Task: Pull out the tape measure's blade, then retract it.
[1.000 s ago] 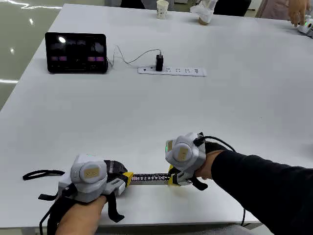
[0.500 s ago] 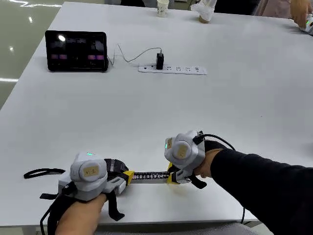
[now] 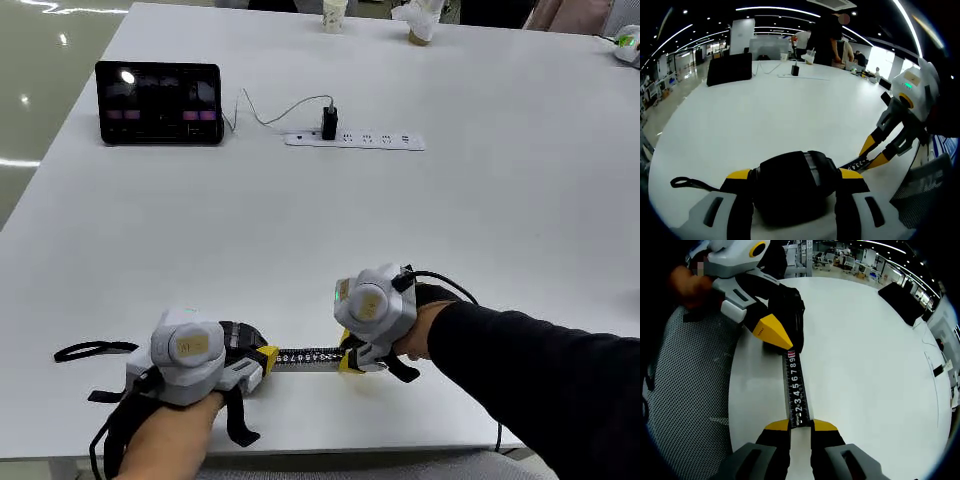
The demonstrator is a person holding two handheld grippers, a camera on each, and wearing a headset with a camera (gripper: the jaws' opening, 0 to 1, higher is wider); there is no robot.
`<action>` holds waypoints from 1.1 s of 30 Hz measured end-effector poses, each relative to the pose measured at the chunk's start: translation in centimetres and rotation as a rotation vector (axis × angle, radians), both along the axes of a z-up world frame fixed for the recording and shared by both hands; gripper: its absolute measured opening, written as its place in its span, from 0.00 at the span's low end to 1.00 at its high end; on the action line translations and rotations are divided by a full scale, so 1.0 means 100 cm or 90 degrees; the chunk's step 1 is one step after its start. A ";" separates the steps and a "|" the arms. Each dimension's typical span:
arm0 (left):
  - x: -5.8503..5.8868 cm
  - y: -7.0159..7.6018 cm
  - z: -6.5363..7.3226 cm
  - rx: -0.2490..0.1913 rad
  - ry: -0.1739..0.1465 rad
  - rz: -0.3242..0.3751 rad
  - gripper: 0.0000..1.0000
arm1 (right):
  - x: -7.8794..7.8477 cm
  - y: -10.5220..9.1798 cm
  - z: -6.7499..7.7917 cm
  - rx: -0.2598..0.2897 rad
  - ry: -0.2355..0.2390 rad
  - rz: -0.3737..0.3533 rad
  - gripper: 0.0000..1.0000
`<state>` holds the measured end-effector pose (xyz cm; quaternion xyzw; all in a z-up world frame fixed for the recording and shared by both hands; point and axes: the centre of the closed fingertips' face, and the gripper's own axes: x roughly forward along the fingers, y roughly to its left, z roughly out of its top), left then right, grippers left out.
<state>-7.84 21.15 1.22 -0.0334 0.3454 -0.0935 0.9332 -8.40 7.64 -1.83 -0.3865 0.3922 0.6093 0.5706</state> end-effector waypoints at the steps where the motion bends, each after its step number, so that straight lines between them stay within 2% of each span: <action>1: 0.000 0.000 0.000 0.000 0.000 0.000 0.61 | 0.000 0.000 0.000 0.000 0.000 0.000 0.11; 33: 0.000 0.000 0.000 0.000 -0.001 0.002 0.61 | -0.004 0.017 0.000 0.017 0.004 0.010 0.11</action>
